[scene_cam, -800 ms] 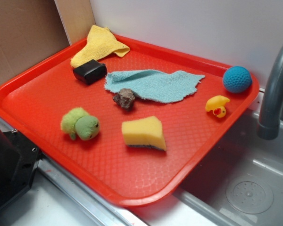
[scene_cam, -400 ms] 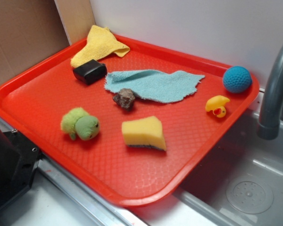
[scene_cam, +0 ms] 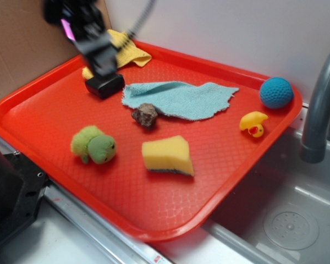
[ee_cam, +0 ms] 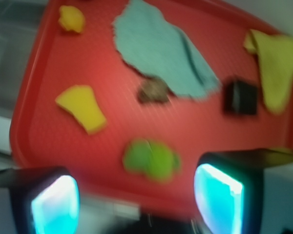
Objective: Grab the green sponge.
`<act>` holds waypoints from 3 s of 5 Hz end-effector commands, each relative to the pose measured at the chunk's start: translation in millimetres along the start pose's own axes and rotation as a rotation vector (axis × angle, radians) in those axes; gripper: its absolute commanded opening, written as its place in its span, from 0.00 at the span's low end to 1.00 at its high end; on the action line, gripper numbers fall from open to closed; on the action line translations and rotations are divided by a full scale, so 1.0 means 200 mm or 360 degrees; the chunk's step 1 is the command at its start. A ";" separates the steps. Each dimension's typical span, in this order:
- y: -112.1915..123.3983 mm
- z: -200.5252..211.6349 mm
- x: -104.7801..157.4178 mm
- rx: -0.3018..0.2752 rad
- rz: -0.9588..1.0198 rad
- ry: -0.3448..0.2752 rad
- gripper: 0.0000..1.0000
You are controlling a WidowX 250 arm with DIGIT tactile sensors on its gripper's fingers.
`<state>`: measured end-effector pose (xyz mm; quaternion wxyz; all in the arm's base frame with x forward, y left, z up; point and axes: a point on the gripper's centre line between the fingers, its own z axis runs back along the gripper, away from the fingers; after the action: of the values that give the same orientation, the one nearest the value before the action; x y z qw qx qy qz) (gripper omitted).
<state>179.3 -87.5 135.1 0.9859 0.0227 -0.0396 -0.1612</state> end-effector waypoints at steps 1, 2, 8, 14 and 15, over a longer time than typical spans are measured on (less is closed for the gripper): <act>-0.18 -0.44 0.04 -0.0134 -0.0348 -0.0075 1.00; -0.23 -0.58 0.01 -0.0196 -0.0429 -0.0062 1.00; 0.13 0.01 -0.15 -0.0161 0.0150 -0.0344 0.00; 0.38 0.43 -0.20 -0.0043 0.0791 -0.0194 0.00; 0.38 0.43 -0.19 -0.0034 0.0784 -0.0189 0.00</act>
<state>165.0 4.6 210.3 0.9933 -0.0083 -0.0786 0.0839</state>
